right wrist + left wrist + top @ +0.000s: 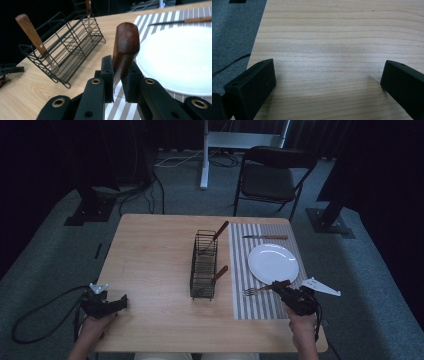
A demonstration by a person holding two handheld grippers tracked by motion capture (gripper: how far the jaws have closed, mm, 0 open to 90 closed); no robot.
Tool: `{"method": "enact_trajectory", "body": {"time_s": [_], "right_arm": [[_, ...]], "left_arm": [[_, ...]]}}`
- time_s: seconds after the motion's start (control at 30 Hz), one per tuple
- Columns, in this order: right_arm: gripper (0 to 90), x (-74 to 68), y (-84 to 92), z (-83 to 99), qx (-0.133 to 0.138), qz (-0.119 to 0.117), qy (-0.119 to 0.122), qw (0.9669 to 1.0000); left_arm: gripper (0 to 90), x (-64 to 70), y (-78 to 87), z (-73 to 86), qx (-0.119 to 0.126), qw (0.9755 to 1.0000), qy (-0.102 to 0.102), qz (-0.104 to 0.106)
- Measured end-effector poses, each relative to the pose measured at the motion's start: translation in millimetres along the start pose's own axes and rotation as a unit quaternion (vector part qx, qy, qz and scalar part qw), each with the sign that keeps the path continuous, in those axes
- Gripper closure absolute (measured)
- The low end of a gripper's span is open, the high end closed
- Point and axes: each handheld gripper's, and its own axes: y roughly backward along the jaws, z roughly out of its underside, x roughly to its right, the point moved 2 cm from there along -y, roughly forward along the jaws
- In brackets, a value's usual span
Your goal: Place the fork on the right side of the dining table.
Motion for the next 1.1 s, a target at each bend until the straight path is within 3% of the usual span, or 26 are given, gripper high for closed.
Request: {"method": "enact_trajectory", "body": {"time_s": [0.23, 0.57, 0.83, 0.87, 1.1], "right_arm": [[80.8, 7.6, 1.4, 12.9, -0.008, 0.003, -0.014, 0.9999], [77.5, 31.8, 8.2, 26.8, -0.005, 0.0, -0.062, 0.998], [72.3, 46.8, 10.1, 32.7, -0.024, 0.016, -0.053, 0.9982], [72.3, 50.9, 10.7, 35.5, -0.029, 0.027, -0.048, 0.9981], [71.6, 64.4, 11.5, 45.8, -0.039, 0.036, -0.055, 0.9971]], "left_arm": [[0.2, 0.0, 0.0, 0.0, 0.0, 1.0, 0.0, 0.0], [0.2, 0.0, 0.0, 0.0, 0.0, 1.0, 0.0, 0.0], [0.2, 0.0, 0.0, 0.0, 0.0, 1.0, 0.0, 0.0], [0.2, 0.0, 0.0, 0.0, 0.0, 1.0, 0.0, 0.0], [0.2, 0.3, 0.2, 0.2, 0.0, 1.0, 0.001, -0.001]]}}
